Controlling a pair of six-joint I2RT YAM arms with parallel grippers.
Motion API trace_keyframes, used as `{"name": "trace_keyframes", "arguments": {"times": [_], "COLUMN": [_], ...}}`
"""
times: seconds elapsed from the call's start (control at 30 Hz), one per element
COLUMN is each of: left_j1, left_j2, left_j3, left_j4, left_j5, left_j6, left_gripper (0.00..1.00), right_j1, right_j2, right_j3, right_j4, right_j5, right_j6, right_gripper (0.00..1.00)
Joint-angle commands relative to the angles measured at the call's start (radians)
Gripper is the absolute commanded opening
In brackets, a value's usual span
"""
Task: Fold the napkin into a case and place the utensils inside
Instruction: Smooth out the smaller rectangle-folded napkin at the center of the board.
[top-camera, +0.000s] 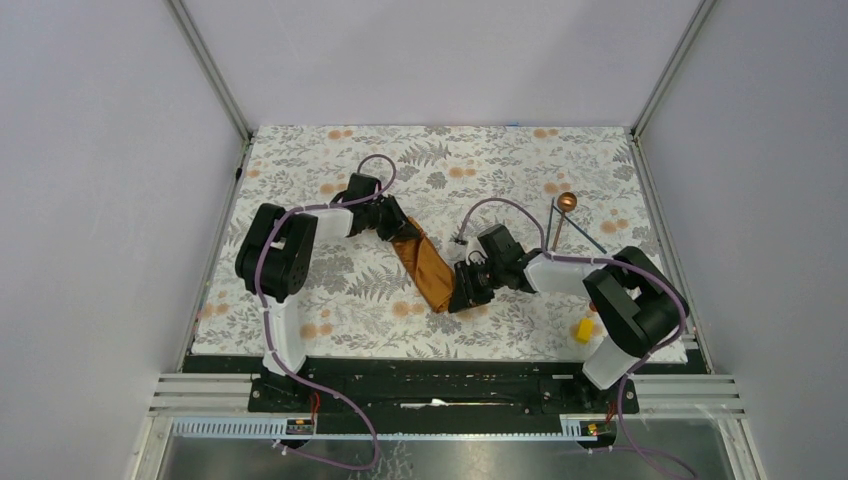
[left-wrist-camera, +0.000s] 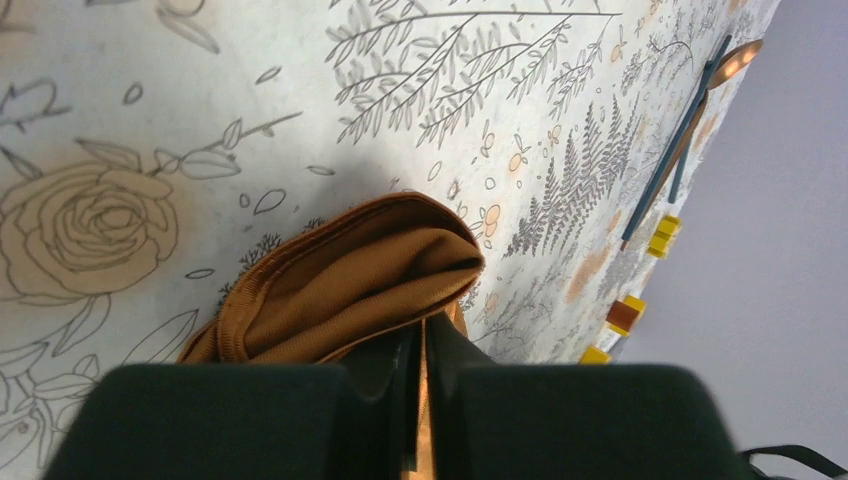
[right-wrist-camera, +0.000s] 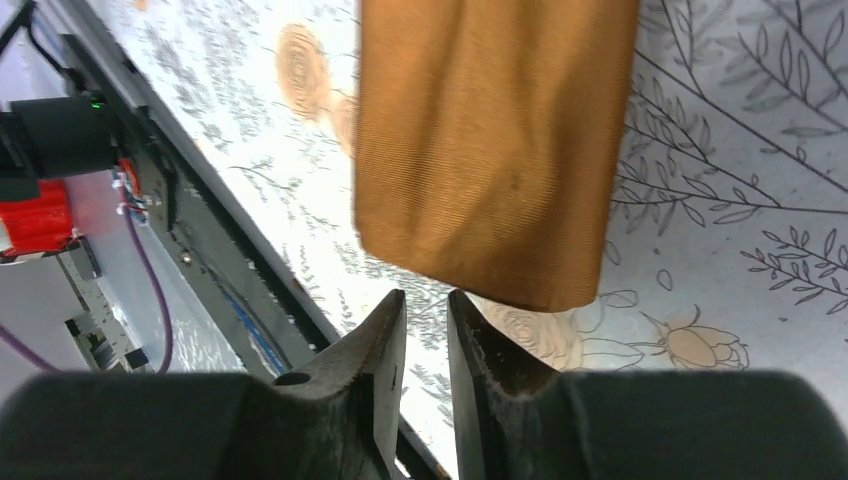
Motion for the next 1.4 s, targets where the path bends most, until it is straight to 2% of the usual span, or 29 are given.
{"name": "trace_keyframes", "arguments": {"times": [0.0,0.17,0.27,0.4,0.53,0.63,0.7,0.77,0.93,1.03,1.2,1.37], "left_j1": [-0.004,0.002,0.028,0.046,0.047,0.05,0.054,0.049,0.047,0.046,0.046,0.046], "left_j2": [-0.103,-0.128,-0.092,0.033,0.122,0.168,0.196,0.209,0.201,0.197,0.22,0.238], "left_j3": [0.052,0.095,0.104,0.152,0.171,0.176,0.196,0.21,0.227,0.234,0.271,0.32], "left_j4": [-0.027,-0.086,-0.077,-0.023,0.036,0.042,0.018,0.01,-0.051,-0.065,-0.099,-0.162], "left_j5": [0.033,0.052,0.045,0.069,0.082,0.049,0.039,0.05,0.04,0.039,0.043,0.04], "left_j6": [0.03,0.037,0.022,0.016,0.009,0.022,0.035,0.047,0.068,0.072,0.078,0.103], "left_gripper": [0.29,0.3,0.21,0.09,0.05,0.05,0.04,0.05,0.05,0.05,0.05,0.07], "right_j1": [0.008,0.008,0.006,-0.002,-0.038,-0.049,-0.049,-0.042,-0.037,-0.035,-0.015,-0.011], "right_j2": [-0.098,-0.117,-0.097,-0.022,0.042,0.104,0.129,0.085,-0.069,-0.065,0.08,0.127], "right_j3": [0.083,0.166,0.181,0.157,0.039,-0.023,-0.031,-0.029,0.049,0.1,0.059,-0.056], "right_j4": [-0.022,-0.107,-0.068,0.112,0.338,0.421,0.401,0.335,0.186,0.193,0.507,0.61], "right_j5": [-0.013,-0.017,-0.023,-0.073,-0.136,-0.152,-0.155,-0.128,-0.104,-0.13,-0.231,-0.189], "right_j6": [-0.004,0.003,0.017,0.078,0.156,0.15,0.128,0.105,0.091,0.107,0.305,0.334], "right_gripper": [0.3,0.34,0.44,0.5,0.5,0.52,0.52,0.53,0.64,0.69,0.68,0.68]}}
